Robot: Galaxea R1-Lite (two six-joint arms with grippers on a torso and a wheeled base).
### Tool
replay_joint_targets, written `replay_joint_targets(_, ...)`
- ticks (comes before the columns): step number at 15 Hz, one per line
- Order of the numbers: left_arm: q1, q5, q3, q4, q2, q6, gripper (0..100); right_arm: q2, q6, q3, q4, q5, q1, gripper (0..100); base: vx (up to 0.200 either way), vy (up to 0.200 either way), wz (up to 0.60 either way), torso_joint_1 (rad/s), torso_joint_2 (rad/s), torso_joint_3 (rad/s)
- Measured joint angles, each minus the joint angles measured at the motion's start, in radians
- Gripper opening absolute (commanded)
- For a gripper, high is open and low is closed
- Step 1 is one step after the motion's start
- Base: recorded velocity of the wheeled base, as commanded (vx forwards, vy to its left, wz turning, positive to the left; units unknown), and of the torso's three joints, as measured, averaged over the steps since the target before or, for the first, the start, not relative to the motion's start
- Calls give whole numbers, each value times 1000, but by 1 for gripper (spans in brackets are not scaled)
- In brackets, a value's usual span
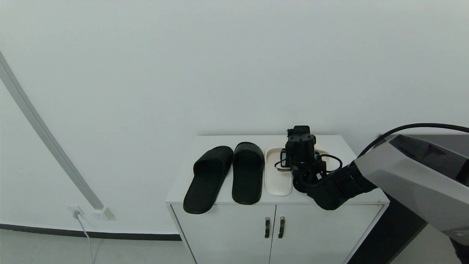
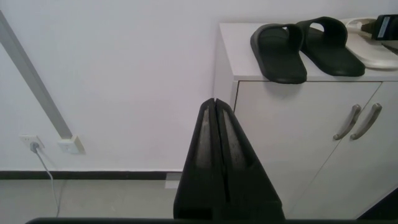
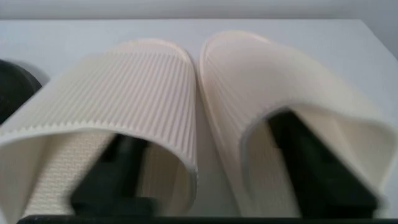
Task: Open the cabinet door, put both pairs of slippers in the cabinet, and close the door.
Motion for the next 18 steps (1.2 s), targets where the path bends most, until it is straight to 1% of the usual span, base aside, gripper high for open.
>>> replay_joint_targets(7,0,0,0,0,0,0,0,-35,-11,48,5,4,1,0,0,0,0,0,0,0)
replay_joint_targets(10,0,1,0,0,0,4,0,-114,-34,115,3,40,6,0,0,0,0,0,0,0)
replay_joint_targets(12,0,2,1,0,0,3,0,-212,-55,205,0,108,19,0,0,0,0,0,0,0)
replay_joint_targets(14,0,1,2,0,0,3,0,-320,-71,313,1,197,40,0,0,0,0,0,0,0)
replay_joint_targets(18,0,1,2,0,0,6,0,-589,-139,588,14,473,125,0,0,0,0,0,0,0)
